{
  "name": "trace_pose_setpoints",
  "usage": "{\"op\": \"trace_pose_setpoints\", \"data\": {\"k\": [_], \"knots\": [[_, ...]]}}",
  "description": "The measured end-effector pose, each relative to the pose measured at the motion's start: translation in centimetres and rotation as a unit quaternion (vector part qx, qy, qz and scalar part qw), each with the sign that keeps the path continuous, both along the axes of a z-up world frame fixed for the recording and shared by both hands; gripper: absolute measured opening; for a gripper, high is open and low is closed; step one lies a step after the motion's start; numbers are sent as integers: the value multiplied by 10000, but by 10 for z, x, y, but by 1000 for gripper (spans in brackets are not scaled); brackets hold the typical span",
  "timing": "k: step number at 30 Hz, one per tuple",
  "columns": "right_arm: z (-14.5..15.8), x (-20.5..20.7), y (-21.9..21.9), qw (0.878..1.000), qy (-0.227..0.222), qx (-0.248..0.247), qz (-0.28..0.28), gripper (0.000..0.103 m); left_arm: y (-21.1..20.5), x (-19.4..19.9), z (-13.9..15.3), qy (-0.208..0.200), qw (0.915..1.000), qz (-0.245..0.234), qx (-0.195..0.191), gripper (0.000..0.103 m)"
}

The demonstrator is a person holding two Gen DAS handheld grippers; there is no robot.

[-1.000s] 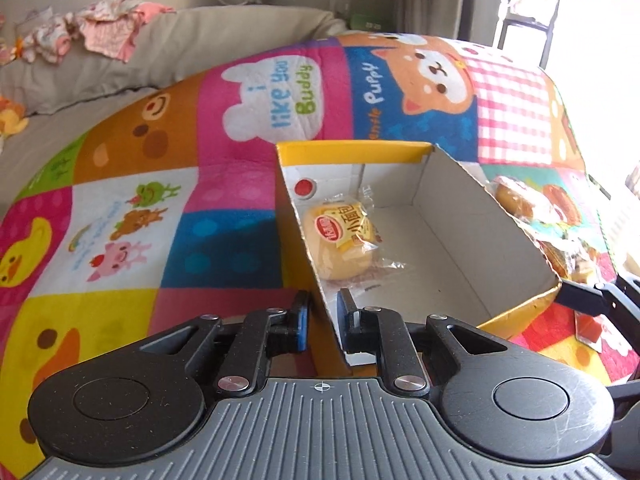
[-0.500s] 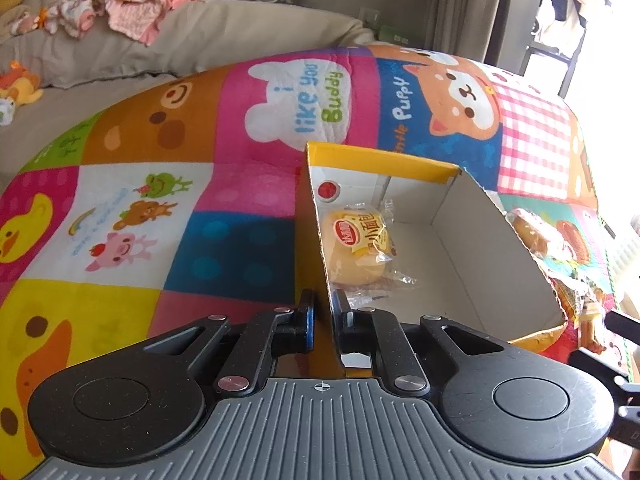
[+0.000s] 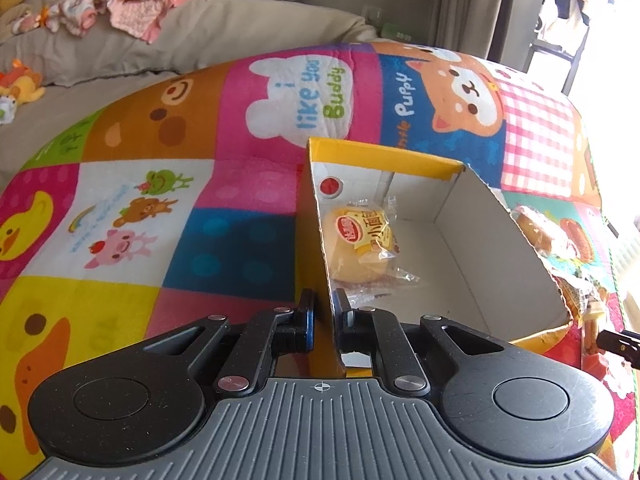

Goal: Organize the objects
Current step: 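Withdraw the right tool and move it to the biscuit stick tray, then grasp the biscuit stick tray with the right tool and drop it into the box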

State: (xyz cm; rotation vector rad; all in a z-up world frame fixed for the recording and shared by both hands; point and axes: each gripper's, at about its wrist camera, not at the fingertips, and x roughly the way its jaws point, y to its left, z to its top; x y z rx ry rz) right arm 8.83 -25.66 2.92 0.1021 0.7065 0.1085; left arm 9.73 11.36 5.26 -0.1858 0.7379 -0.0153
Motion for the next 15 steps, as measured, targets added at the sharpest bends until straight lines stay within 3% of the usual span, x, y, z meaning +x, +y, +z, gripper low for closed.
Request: {"op": "trace_pose_setpoints", "data": {"k": [4,5,6,8,15], "knots": [[-13,27,3,9998,161,108,-70,74,2,2,-1,55,10000,19,-67,12],[-16,31,5,9997,234,38,-90,62,2,2,-1,58,10000,15,-53,12],[-19,34,7,9995,313,-9,-93,59,1,2,-1,55,10000,8,-34,12],[-19,27,12,9994,262,-219,-17,46,1,2,-1,49,10000,2,-27,12],[-17,-19,13,9962,244,-554,622,36,0,2,-1,42,10000,-1,-45,12]]}}
